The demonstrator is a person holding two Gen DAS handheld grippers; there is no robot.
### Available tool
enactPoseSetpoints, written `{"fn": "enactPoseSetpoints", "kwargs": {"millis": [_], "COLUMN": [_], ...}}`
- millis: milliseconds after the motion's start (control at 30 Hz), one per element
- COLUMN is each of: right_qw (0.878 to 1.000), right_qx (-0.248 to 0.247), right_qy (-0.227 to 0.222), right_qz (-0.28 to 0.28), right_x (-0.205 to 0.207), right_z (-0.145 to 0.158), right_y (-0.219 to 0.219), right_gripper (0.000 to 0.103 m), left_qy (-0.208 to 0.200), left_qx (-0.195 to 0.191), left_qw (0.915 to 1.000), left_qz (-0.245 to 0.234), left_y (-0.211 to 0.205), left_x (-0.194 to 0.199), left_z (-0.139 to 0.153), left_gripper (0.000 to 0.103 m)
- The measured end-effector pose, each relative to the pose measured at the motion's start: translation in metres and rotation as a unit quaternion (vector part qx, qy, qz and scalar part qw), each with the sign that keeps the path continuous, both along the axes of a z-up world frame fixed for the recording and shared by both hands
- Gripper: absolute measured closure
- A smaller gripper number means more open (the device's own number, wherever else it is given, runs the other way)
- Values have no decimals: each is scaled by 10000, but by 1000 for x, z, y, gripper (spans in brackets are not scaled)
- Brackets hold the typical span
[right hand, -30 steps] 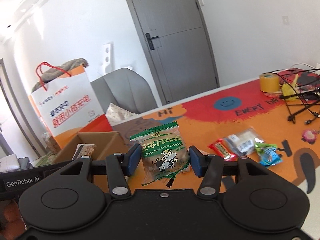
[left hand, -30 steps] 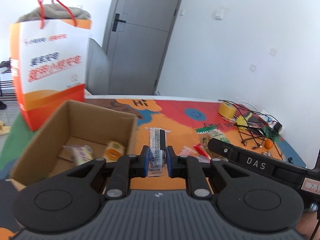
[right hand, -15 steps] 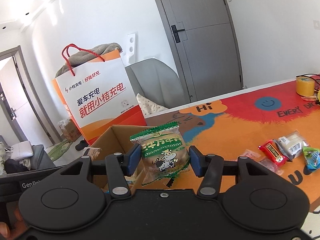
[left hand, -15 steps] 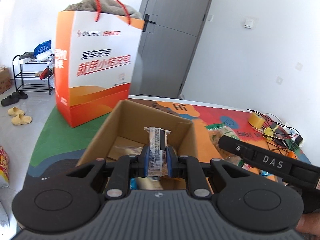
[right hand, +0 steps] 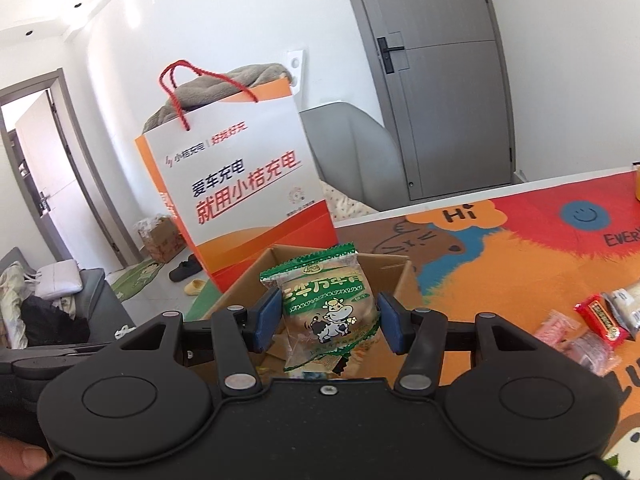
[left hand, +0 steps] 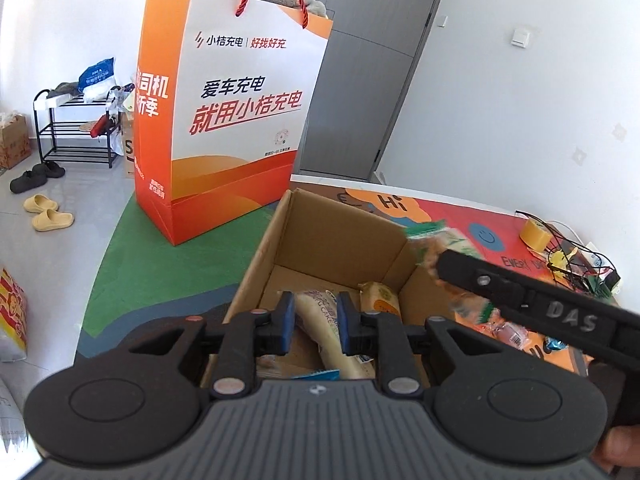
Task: Organize snacks
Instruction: 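Carry both snacks toward the cardboard box and lower them inside, then open both grippers over the box and move both tools back over the table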
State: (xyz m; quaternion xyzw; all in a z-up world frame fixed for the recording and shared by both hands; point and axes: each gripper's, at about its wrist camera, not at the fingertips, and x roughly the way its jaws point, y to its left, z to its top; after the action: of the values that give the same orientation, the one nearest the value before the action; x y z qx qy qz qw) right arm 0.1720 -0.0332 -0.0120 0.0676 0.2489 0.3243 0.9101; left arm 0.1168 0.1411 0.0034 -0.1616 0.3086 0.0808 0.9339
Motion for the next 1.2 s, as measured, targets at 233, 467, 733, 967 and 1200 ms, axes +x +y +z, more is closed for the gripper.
{"fn": "enactPoseSetpoints", "kwargs": {"millis": [233, 467, 733, 967, 1200], "right_qw": [9996, 9999, 9990, 9984, 9960], "right_qx": [-37, 9, 156, 199, 56], "right_qy": [191, 148, 402, 511, 730], "right_qz": [186, 27, 99, -140, -520], "right_x": [11, 13, 10, 2, -5], "right_z": [-3, 0, 4, 9, 0], "right_y": [24, 11, -42, -96, -136], "right_gripper": [47, 20, 0, 0, 0], "left_qy": [-38, -12, 110, 147, 246], "left_qx": [-178, -202, -327, -421, -339], "left_qw": [9998, 9994, 9993, 9988, 9958], "left_qz": [124, 281, 112, -223, -808], "left_y": [12, 17, -4, -36, -75], "left_x": [-11, -12, -6, 0, 6], "left_z": [5, 6, 8, 14, 23], "left_gripper": [48, 29, 12, 11, 11]}}
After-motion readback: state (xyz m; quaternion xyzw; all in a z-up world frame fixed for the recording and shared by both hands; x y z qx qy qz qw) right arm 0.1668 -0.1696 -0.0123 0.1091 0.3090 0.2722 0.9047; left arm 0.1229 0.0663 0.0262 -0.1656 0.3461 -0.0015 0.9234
